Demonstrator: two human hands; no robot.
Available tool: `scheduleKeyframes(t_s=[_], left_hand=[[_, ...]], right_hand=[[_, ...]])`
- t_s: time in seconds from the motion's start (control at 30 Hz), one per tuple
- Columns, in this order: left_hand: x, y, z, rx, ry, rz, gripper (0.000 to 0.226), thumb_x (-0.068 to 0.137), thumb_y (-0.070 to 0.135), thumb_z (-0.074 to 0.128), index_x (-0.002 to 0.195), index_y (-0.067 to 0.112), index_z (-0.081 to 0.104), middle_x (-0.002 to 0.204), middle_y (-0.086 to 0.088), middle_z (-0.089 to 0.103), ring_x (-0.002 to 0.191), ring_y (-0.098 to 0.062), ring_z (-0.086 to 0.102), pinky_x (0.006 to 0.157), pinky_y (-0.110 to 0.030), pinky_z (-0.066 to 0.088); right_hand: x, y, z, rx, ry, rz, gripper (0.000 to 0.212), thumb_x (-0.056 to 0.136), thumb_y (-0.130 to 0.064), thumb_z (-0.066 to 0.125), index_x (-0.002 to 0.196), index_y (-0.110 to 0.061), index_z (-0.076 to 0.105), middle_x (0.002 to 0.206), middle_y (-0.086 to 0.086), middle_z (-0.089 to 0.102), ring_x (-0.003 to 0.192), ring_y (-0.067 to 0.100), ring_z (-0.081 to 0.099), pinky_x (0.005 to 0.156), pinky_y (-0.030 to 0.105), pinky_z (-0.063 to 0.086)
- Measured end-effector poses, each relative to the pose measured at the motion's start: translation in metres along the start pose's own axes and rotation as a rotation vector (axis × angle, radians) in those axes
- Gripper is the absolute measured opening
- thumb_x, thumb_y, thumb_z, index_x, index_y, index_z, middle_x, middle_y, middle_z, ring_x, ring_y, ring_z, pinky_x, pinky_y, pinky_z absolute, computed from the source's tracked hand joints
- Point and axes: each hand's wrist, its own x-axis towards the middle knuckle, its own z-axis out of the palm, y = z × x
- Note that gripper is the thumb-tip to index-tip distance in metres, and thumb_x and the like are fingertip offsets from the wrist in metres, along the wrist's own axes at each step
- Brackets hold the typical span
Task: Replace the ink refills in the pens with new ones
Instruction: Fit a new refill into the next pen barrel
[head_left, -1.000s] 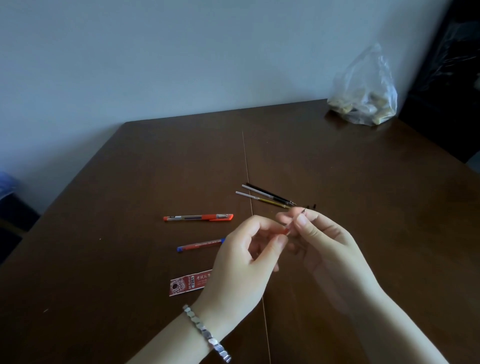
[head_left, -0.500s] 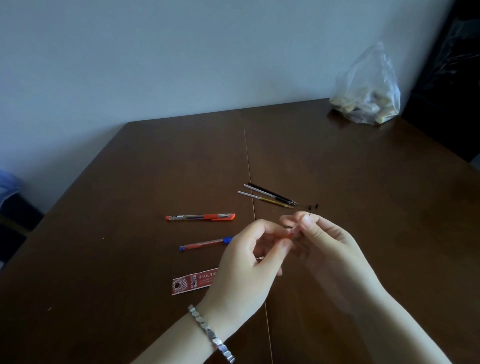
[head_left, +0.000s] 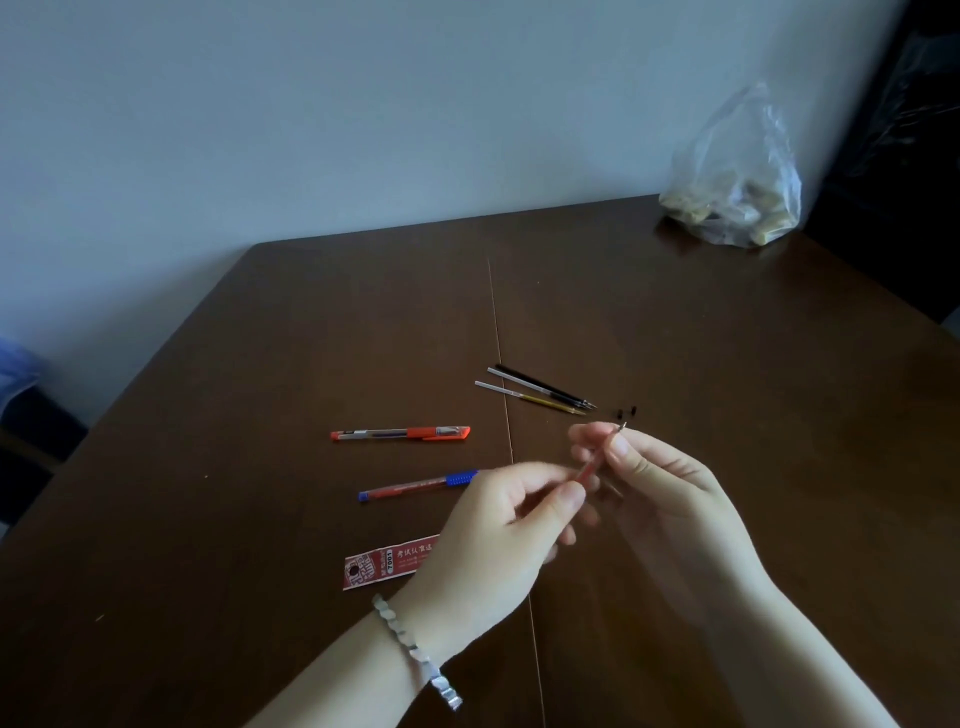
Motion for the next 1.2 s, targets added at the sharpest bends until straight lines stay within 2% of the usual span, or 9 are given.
scheduleKeyframes(t_s=[0.07,0.33,0.43,0.53,0.67,0.8,0.97,1.07,1.2], left_hand=[[0.001,0.000,-0.001,-0.007,-0.033,-0.015,0.018,0.087,0.020,0.052,0.096,0.022,0.068,0.058,0.018,0.063,0.058,0.002,0.056,0.052,-0.009,0.042],[0.005,-0.009,0.011,0.432,0.310,0.325,0.018,0.084,0.009,0.058,0.093,0.018,0.069,0.071,0.011,0.062,0.071,-0.005,0.059,0.060,-0.011,0.046],[0.007,-0.014,0.005,0.502,0.306,0.287,0.019,0.086,0.012,0.055,0.101,0.017,0.066,0.083,0.004,0.066,0.076,-0.006,0.060,0.067,-0.014,0.050],[0.007,-0.019,-0.005,0.498,0.307,0.227,0.022,0.088,0.018,0.051,0.107,0.019,0.062,0.086,0.011,0.061,0.080,-0.002,0.059,0.065,-0.010,0.049],[0.004,-0.024,-0.019,0.471,0.364,0.151,0.025,0.088,0.020,0.051,0.111,0.020,0.059,0.090,0.013,0.060,0.086,-0.006,0.060,0.067,-0.010,0.047],[-0.001,-0.026,-0.023,0.502,0.362,0.103,0.026,0.088,0.022,0.050,0.113,0.021,0.058,0.098,0.009,0.062,0.088,-0.008,0.060,0.065,-0.009,0.046],[-0.004,-0.027,-0.027,0.502,0.378,0.050,0.027,0.088,0.023,0.050,0.114,0.021,0.057,0.095,0.012,0.059,0.087,-0.008,0.060,0.058,-0.005,0.045],[-0.005,-0.026,-0.028,0.478,0.364,0.034,0.027,0.088,0.025,0.050,0.114,0.022,0.057,0.097,0.011,0.061,0.085,-0.008,0.060,0.056,-0.003,0.045],[-0.004,-0.022,-0.026,0.451,0.322,0.070,0.026,0.087,0.024,0.051,0.112,0.021,0.059,0.095,0.005,0.062,0.085,-0.013,0.062,0.065,-0.016,0.053]], right_hand=[[0.000,0.000,0.000,0.009,0.021,0.007,0.022,0.067,-0.022,0.059,0.077,-0.010,0.074,0.071,0.001,0.071,0.063,0.012,0.061,0.056,0.021,0.051],[-0.001,0.016,0.014,0.069,0.216,-0.070,0.018,0.065,-0.024,0.063,0.074,-0.016,0.076,0.078,-0.001,0.076,0.071,0.005,0.067,0.062,0.016,0.053],[0.005,0.015,0.010,-0.221,0.204,-0.022,0.012,0.075,-0.023,0.065,0.076,-0.018,0.076,0.081,-0.004,0.076,0.068,-0.001,0.065,0.059,0.011,0.049],[0.023,0.001,-0.015,-0.632,0.280,-0.092,0.011,0.080,-0.016,0.066,0.085,-0.021,0.073,0.081,-0.007,0.074,0.069,-0.001,0.065,0.058,0.010,0.047],[0.049,-0.013,-0.050,-1.224,0.345,-0.082,0.019,0.083,-0.021,0.062,0.100,-0.016,0.069,0.096,0.003,0.068,0.084,0.013,0.059,0.072,0.026,0.045],[0.068,-0.003,-0.050,-1.460,0.185,0.132,0.020,0.082,-0.031,0.062,0.095,-0.017,0.071,0.104,0.006,0.067,0.095,0.022,0.059,0.079,0.040,0.053],[0.079,0.003,-0.050,-1.498,0.187,0.149,0.014,0.083,-0.025,0.061,0.089,-0.017,0.070,0.107,0.008,0.064,0.097,0.024,0.057,0.079,0.041,0.052],[0.073,-0.002,-0.048,-1.452,0.193,0.046,0.016,0.088,-0.023,0.054,0.098,-0.015,0.064,0.105,0.009,0.063,0.098,0.025,0.056,0.082,0.041,0.050],[0.042,-0.022,-0.032,-1.208,0.090,-0.299,0.014,0.086,-0.017,0.055,0.086,-0.030,0.060,0.075,-0.012,0.062,0.070,0.004,0.059,0.057,0.013,0.046]])
